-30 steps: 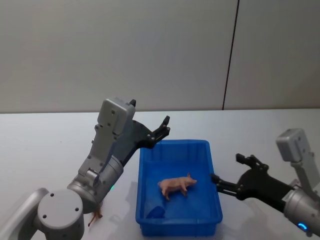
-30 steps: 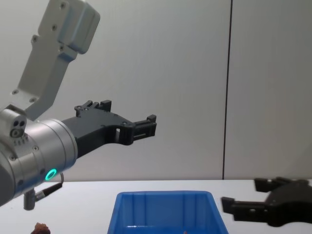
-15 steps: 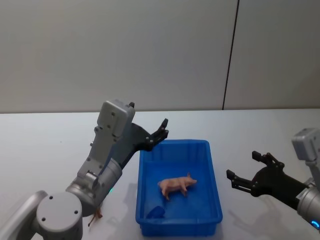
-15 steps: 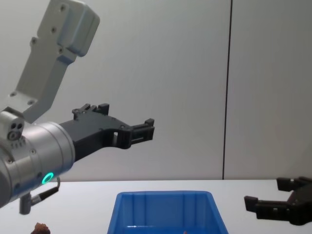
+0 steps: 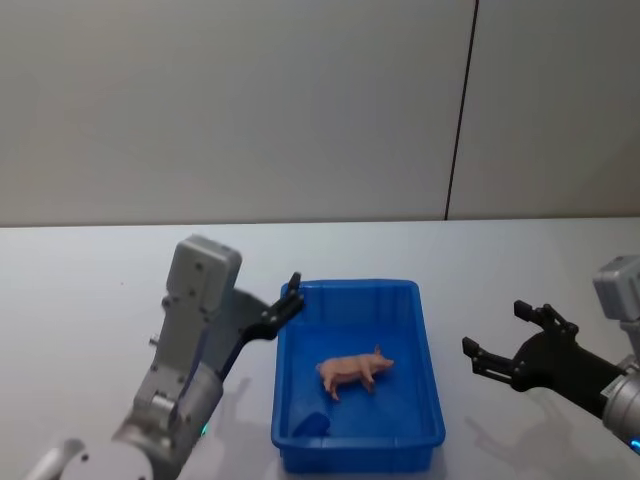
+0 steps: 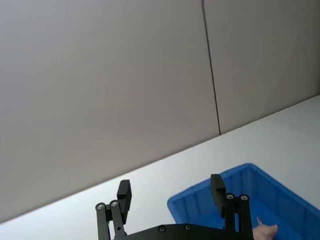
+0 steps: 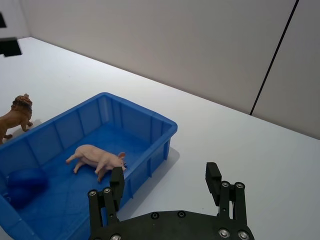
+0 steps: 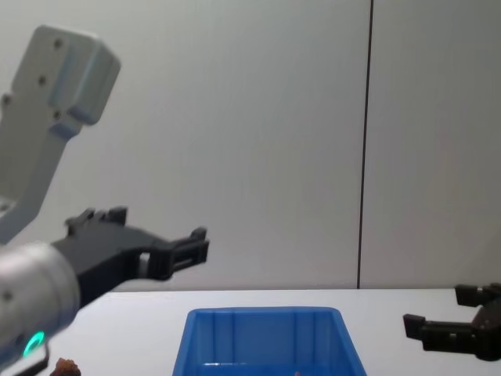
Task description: Pick up the two dolls from the table and place them into the box.
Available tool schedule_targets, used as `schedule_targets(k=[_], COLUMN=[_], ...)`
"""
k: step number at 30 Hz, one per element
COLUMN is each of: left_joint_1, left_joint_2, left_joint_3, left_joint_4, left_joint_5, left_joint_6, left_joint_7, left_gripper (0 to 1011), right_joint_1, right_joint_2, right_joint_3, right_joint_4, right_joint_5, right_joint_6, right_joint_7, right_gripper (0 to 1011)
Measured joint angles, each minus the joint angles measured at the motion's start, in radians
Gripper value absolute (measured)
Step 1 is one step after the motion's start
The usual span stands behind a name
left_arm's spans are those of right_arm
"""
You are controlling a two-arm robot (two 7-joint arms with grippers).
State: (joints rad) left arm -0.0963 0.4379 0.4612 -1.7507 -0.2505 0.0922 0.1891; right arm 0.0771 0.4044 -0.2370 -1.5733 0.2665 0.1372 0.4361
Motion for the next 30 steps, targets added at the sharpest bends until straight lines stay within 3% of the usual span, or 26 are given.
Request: schedule_targets(k=[9, 15, 20, 30], left_joint_1=[0.114, 0.164, 0.192, 0.207], left_joint_2=[0.035, 0.050, 0.059, 0.067], left_joint_3=[0.014, 0.018, 0.020, -0.005], left_joint_4=[-0.065, -0.087, -0.099, -0.046], left_joint_5=[-0.066, -0.099, -0.119, -0.176], left_joint_6=[-0.014, -0.029, -0.037, -0.034], left_joint_7=[0.151, 0.206, 0.238, 0.220], left_gripper=[1001, 1001, 1001, 1001], right_joint_1=[0.000, 0.000, 0.000, 0.000], right_joint_2=[0.002, 0.003, 0.003, 0.004], right_joint_3=[0.002, 0.002, 0.003, 0.004], right_joint_4=[0.002, 0.003, 0.003, 0.004], right_joint_5=[0.001, 0.002, 0.002, 0.002], right_joint_6=[-0.003, -0.003, -0.004, -0.004], right_joint_7=[-0.001, -0.002, -0.002, -0.003], right_gripper=[1001, 1001, 1001, 1001])
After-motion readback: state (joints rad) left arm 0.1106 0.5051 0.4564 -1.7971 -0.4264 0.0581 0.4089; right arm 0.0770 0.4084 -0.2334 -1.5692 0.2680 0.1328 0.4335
